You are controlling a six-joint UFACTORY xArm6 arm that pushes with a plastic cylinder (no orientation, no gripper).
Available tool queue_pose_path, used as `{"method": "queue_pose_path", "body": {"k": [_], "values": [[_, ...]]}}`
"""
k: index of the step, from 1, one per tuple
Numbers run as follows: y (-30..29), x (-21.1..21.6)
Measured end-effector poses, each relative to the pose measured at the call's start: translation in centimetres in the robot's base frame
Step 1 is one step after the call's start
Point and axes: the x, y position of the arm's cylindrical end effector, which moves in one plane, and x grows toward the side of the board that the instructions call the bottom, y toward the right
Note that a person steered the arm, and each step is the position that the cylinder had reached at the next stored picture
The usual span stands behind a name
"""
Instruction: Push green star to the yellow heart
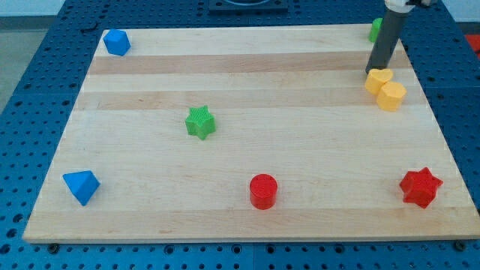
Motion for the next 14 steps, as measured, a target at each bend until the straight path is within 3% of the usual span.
{"method": "queue_pose_path", "body": {"k": [1, 2, 4, 6, 7, 8, 10, 11, 12, 13, 14], "values": [[-4.0, -0.8], [-12.8, 0.1], [-29.1, 7.9], [-43.7, 9.8], [-44.4, 13.4], [-40.0, 13.3], [-26.7, 6.1], [-26.3, 4.9], [-32.4, 6.7], [-35.0, 10.5], [-33.6, 13.7]]}}
